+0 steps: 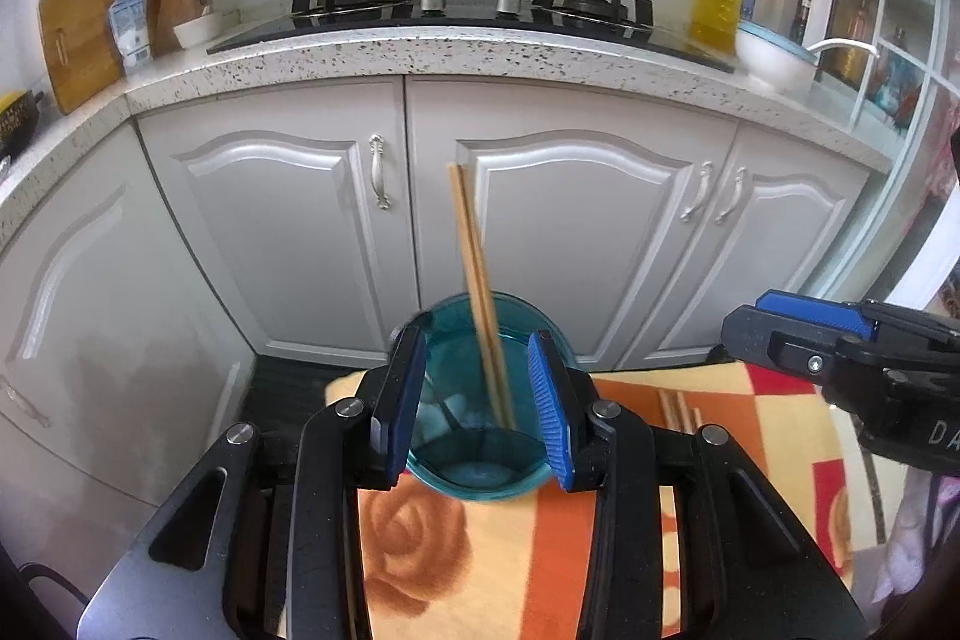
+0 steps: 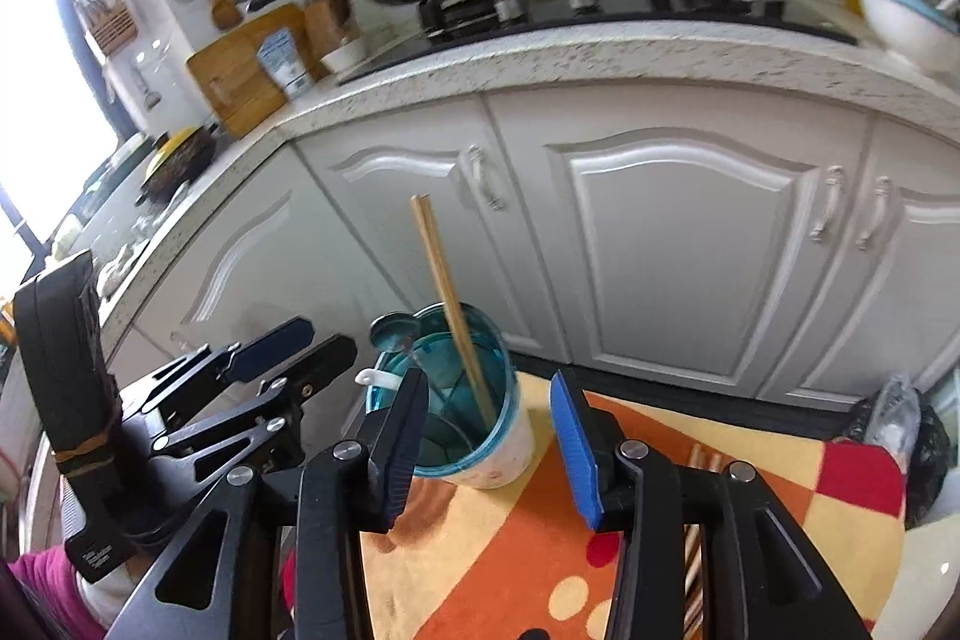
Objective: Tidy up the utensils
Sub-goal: 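Withdraw both tools from the cup back toward the chopsticks on the blanket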
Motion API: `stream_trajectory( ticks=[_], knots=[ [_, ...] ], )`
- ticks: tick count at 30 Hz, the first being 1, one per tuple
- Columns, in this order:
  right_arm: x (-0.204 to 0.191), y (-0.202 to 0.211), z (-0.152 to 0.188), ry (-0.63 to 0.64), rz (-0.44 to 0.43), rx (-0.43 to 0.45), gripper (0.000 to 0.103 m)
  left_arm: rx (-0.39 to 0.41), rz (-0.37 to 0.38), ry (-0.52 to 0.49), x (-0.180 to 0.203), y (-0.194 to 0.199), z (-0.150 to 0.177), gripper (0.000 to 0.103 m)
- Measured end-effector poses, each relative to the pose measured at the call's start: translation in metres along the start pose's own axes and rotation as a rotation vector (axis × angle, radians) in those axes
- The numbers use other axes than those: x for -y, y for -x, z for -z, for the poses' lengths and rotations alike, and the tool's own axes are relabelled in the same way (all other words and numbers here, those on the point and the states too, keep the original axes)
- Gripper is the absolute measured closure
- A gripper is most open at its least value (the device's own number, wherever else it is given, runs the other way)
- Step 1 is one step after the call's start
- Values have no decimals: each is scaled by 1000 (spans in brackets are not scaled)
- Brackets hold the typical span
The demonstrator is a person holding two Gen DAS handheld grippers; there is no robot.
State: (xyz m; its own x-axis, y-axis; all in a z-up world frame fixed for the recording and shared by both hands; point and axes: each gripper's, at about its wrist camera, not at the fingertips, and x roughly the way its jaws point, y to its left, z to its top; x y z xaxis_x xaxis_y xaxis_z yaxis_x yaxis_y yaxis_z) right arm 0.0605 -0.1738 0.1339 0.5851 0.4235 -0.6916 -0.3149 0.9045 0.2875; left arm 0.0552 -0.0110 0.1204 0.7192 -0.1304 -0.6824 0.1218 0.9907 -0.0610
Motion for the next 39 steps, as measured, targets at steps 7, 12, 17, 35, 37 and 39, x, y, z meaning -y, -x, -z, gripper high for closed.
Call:
stream_trajectory(
  ticks=[7,12,17,35,37,39],
  knots=[
    [2,16,14,-3,89,29,61,-18,53,11,17,8,10,69],
    [10,21,26,-16,139,25,60,-31,89,20,30,11,16,69],
    [21,24,39,-33,176,14,53,-66,127,23,45,8,26,68],
    [82,26,88,-113,282,-74,52,-195,183,8,69,-18,73,68],
    [98,19,99,-143,284,-111,52,-219,180,6,70,-25,81,68],
    [114,10,111,-180,273,-139,52,-253,184,8,72,-35,90,68]
  ],
)
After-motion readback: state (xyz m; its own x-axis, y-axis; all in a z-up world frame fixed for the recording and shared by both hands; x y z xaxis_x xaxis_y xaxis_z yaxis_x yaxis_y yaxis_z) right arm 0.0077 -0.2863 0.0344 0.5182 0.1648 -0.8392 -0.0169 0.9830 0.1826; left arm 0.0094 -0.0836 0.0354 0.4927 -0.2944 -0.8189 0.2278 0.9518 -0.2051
